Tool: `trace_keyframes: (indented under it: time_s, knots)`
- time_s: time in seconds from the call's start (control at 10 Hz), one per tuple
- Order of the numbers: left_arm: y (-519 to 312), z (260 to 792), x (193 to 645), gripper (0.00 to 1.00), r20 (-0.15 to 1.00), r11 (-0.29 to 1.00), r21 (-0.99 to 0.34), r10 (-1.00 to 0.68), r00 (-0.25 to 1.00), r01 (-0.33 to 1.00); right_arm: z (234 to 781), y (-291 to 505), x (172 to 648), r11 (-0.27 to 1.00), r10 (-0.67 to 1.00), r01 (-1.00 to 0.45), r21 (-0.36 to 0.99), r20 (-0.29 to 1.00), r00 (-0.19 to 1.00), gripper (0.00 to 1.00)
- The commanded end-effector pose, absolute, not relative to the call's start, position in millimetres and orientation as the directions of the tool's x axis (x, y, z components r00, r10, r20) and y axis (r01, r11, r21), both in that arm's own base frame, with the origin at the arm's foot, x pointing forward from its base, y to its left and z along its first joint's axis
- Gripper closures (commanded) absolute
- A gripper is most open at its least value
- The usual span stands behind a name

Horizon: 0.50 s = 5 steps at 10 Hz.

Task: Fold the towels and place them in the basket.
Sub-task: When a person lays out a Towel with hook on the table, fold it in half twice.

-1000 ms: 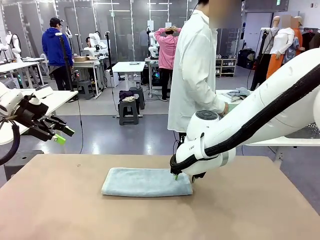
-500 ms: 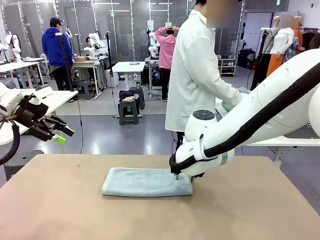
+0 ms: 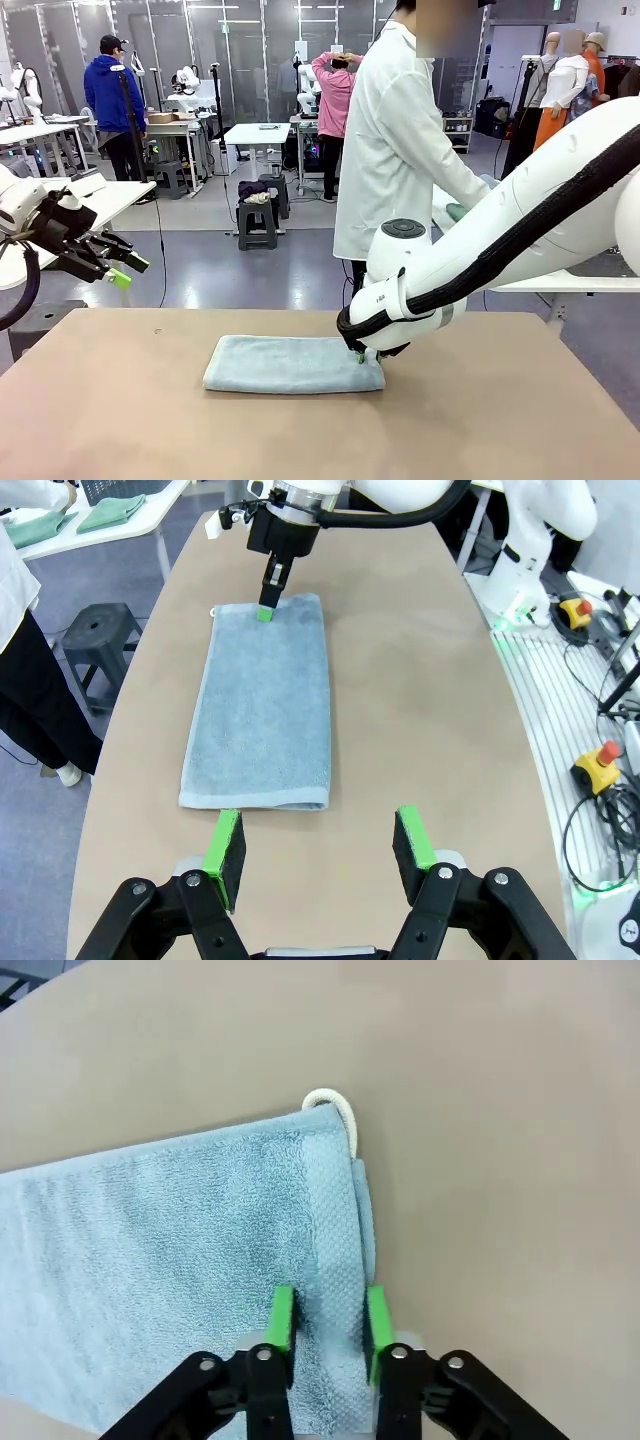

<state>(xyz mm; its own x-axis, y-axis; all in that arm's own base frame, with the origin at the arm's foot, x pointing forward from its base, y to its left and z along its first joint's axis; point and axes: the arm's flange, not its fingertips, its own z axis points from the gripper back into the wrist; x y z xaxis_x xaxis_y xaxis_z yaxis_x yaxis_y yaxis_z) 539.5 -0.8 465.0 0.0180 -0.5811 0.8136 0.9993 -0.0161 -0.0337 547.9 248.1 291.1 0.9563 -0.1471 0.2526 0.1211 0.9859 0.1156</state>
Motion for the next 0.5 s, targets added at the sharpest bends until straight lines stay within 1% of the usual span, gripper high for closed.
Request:
trace_keyframes:
  time_s: [0.0,0.2,0.4]
  knots:
    - [-1.2,468.1,538.6,0.25,0.804,-0.011,-0.033,-0.594,0.020,0.999,288.3,257.3,552.3,0.983,-0.181,0.166,0.079,0.260,0.948,0.83]
    - [-1.2,468.1,538.6,0.25,0.804,-0.011,-0.033,-0.594,0.020,0.999,286.4,255.6,553.2,0.984,-0.180,0.172,0.053,0.262,0.948,1.00]
    - [-1.2,468.1,538.6,0.25,0.804,-0.011,-0.033,-0.594,0.020,0.999,283.7,252.4,553.0,0.984,-0.177,0.169,0.053,0.249,0.952,1.00]
